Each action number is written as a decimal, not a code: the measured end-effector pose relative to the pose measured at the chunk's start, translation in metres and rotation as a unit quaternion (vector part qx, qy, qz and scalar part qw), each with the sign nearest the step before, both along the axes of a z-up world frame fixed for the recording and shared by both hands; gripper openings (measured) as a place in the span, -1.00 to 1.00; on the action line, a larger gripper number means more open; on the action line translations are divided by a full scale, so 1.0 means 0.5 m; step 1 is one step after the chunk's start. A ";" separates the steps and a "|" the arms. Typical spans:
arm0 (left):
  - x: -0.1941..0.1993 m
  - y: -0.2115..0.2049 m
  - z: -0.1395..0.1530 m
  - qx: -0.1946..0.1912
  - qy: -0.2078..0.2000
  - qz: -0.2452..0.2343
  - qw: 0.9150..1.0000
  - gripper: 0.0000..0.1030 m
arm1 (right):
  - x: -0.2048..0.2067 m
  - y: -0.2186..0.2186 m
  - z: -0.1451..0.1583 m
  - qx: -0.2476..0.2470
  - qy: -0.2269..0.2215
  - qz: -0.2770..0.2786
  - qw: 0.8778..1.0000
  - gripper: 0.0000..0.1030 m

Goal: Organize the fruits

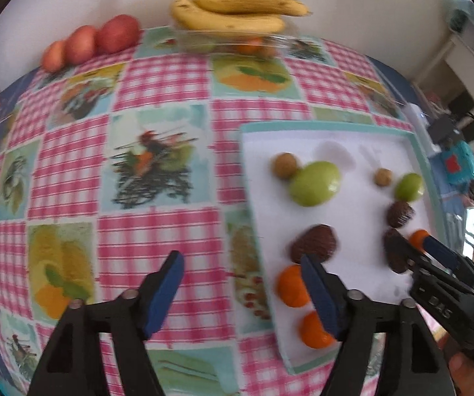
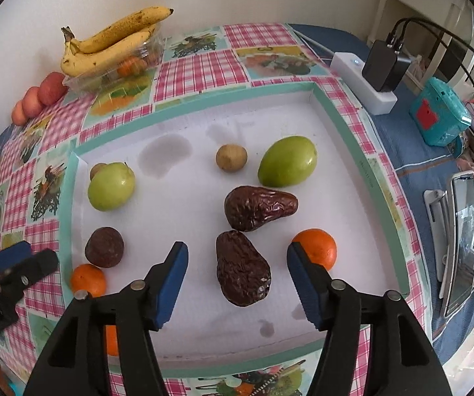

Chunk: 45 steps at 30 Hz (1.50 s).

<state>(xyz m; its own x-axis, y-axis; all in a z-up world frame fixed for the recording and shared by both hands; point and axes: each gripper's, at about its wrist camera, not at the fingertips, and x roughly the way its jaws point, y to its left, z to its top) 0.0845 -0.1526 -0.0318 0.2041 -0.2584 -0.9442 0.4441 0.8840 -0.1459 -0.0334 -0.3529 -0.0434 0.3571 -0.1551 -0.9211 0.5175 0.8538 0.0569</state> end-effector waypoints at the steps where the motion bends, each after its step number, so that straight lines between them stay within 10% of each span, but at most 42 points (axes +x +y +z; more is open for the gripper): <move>1: 0.005 0.008 -0.004 0.007 -0.003 0.008 1.000 0.59 | 0.000 0.001 -0.001 0.000 0.000 0.000 1.000 0.33; 8: 0.027 0.051 -0.024 0.041 -0.025 0.056 0.997 1.00 | 0.011 0.011 -0.013 -0.002 0.004 0.014 1.000 0.58; 23: 0.008 0.125 -0.003 0.016 -0.086 0.096 0.991 1.00 | 0.001 0.068 0.019 0.007 -0.053 0.016 0.998 0.74; 35: -0.087 0.179 0.081 0.080 -0.236 0.108 0.962 1.00 | -0.039 0.164 0.044 0.024 -0.065 0.050 0.996 0.74; 45: -0.151 0.218 0.068 0.152 -0.200 0.107 0.962 1.00 | -0.086 0.200 0.066 0.038 -0.065 0.050 0.996 0.74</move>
